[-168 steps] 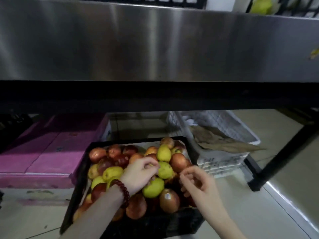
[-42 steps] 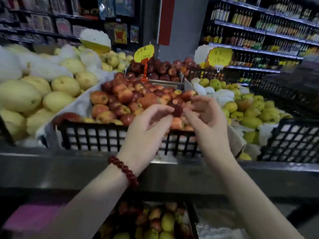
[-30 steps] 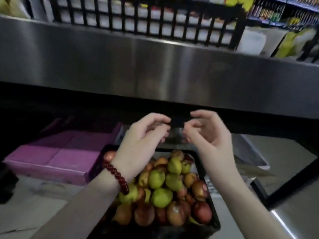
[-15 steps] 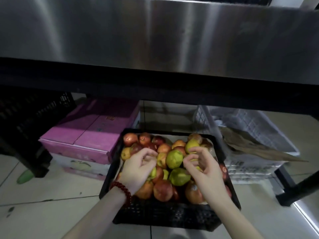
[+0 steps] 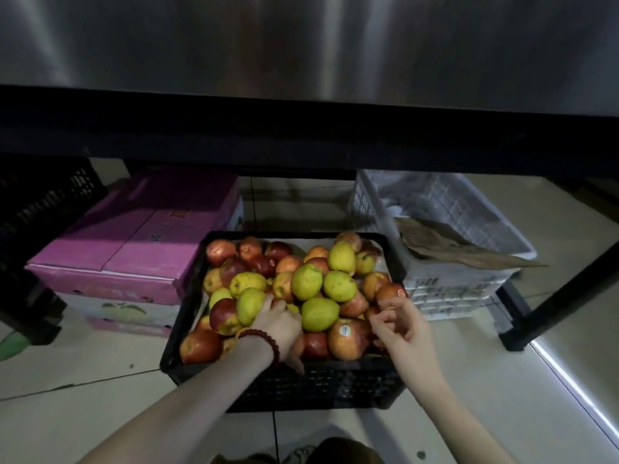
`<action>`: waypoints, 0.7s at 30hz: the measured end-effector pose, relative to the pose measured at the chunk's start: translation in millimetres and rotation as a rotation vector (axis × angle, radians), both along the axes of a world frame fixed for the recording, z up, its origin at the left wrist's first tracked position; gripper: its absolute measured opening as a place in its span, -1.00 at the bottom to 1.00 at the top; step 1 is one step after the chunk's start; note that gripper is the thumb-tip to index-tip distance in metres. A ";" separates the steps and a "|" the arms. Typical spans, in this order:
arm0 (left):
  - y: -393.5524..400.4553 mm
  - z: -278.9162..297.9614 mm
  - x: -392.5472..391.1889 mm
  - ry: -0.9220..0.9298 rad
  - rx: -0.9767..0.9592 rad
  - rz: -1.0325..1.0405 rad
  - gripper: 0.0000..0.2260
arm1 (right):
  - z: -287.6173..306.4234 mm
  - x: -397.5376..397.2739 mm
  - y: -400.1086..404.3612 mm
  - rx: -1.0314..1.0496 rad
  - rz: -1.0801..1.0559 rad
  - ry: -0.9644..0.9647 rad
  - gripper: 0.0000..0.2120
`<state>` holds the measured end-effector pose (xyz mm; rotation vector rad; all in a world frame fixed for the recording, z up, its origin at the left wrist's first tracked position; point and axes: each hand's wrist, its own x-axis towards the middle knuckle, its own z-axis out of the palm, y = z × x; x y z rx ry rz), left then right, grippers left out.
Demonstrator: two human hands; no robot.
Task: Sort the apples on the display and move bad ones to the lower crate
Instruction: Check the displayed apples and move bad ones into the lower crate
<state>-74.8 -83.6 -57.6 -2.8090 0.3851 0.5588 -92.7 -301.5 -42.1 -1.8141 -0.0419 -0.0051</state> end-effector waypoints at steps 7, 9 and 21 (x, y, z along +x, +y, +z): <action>12.3 13.9 -6.0 -0.144 -0.290 0.144 -0.37 | -36.9 0.5 9.6 -0.447 0.061 -0.044 -0.37; 19.0 24.1 -8.3 -0.200 -0.420 0.206 -0.34 | -52.0 4.1 19.2 -0.525 0.104 0.038 -0.14; 33.3 80.5 -29.0 -0.459 -0.824 0.440 -0.34 | -41.7 5.0 27.7 -0.277 0.014 0.052 -0.50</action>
